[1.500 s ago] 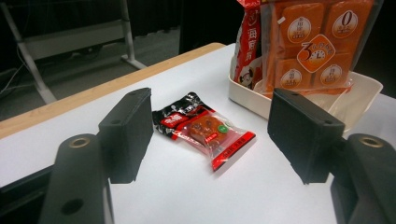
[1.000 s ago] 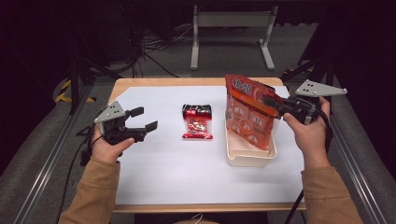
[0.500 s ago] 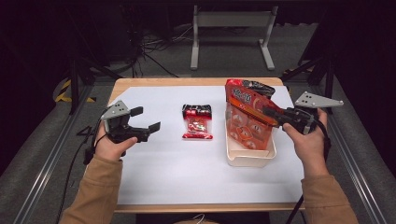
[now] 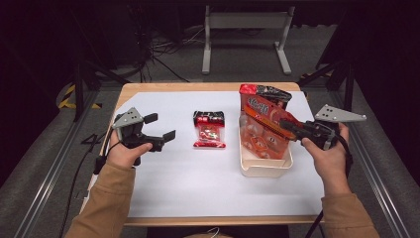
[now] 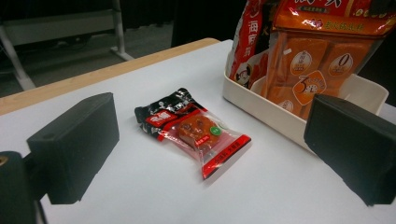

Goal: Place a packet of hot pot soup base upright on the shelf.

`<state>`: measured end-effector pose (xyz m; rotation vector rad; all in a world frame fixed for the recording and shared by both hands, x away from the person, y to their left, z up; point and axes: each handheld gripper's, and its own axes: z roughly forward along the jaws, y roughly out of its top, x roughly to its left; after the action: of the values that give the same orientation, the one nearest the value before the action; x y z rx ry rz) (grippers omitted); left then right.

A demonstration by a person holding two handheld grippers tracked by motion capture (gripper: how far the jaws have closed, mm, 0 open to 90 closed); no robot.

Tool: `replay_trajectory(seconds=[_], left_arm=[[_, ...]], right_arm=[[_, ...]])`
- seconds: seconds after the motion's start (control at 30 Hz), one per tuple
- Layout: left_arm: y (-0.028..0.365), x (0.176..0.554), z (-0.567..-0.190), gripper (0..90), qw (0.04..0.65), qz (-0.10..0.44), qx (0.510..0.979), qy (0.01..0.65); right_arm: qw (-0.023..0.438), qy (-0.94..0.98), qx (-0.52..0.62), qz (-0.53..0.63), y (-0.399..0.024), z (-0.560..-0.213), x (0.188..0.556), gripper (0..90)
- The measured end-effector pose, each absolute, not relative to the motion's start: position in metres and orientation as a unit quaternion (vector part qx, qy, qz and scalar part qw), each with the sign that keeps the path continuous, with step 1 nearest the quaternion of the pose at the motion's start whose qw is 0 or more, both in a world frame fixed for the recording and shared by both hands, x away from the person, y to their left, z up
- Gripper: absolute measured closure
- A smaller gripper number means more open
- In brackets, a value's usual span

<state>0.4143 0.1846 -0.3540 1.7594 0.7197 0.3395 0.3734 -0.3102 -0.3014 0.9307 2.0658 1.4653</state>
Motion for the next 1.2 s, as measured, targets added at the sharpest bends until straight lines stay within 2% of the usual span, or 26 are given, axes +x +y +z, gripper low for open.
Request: replay_trajectory(seconds=[0.27,0.5,0.7,1.2], left_arm=[[0.181,0.42,-0.355,8.8,0.564,0.136,0.758,0.299],[0.177,0.425,-0.357,7.8,0.557,0.143,0.765,0.289],[0.173,0.429,-0.356,7.7,0.552,0.14,0.769,0.291],[0.168,0.433,-0.354,14.9,0.542,0.137,0.778,0.287]], right_arm=[[0.23,0.745,0.343,0.524,-0.313,-0.299,0.37,83.5],[0.247,0.726,0.347,0.54,-0.326,-0.292,0.36,65.9],[0.259,0.722,0.353,0.536,-0.338,-0.291,0.348,57.6],[0.282,0.709,0.366,0.532,-0.365,-0.301,0.325,48.8]])
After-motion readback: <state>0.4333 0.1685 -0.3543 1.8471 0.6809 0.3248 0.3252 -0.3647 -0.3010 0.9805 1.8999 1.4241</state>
